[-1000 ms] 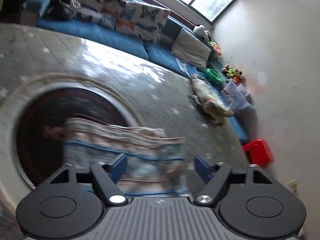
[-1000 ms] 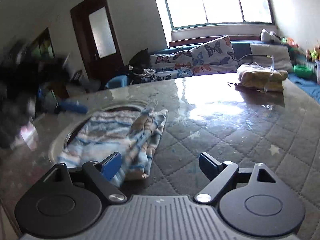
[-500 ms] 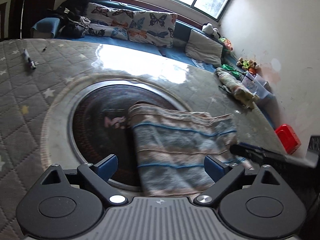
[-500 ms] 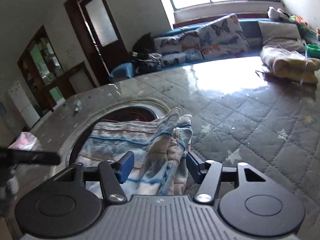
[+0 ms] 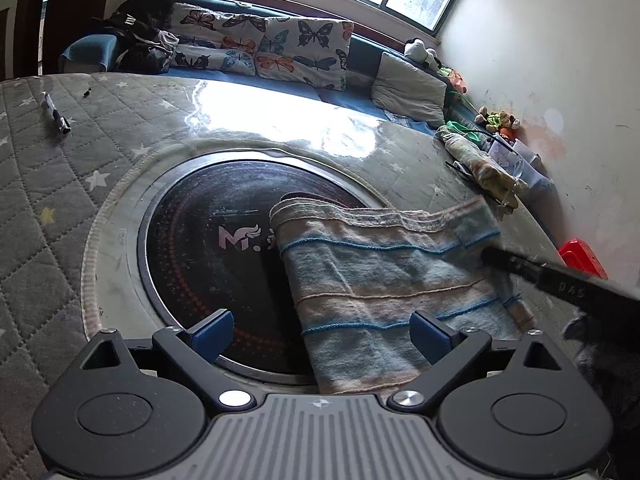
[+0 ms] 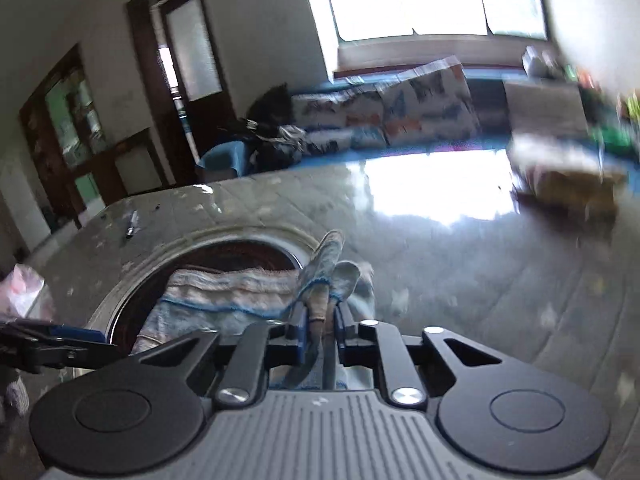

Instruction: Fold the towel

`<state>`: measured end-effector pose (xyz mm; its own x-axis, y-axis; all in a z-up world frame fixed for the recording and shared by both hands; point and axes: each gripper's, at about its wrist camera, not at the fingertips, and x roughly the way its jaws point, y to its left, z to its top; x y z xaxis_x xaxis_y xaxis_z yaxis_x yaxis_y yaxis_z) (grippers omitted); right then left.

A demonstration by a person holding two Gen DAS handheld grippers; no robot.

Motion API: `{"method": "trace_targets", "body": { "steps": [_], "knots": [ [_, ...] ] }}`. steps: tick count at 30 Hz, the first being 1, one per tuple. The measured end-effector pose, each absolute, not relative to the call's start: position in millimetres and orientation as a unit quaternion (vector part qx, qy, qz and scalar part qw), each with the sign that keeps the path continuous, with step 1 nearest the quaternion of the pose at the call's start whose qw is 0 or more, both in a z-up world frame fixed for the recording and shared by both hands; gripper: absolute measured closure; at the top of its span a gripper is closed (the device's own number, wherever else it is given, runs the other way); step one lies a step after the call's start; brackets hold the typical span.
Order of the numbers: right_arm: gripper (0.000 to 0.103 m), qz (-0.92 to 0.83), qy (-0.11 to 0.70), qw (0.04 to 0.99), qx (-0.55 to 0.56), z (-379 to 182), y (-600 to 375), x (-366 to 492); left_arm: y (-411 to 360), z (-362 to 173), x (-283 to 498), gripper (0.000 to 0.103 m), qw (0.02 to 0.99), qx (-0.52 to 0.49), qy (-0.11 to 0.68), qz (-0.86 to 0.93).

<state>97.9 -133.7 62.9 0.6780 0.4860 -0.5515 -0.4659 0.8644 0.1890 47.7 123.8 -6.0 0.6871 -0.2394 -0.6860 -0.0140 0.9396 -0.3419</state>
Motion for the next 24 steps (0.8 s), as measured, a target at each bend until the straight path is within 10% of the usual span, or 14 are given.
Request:
{"method": "trace_targets", "body": {
  "steps": [24],
  "knots": [
    [0.079, 0.302, 0.297, 0.906, -0.02, 70, -137, 93, 103, 8, 44, 0.007, 0.925, -0.09, 0.36, -0.081]
  ]
}}
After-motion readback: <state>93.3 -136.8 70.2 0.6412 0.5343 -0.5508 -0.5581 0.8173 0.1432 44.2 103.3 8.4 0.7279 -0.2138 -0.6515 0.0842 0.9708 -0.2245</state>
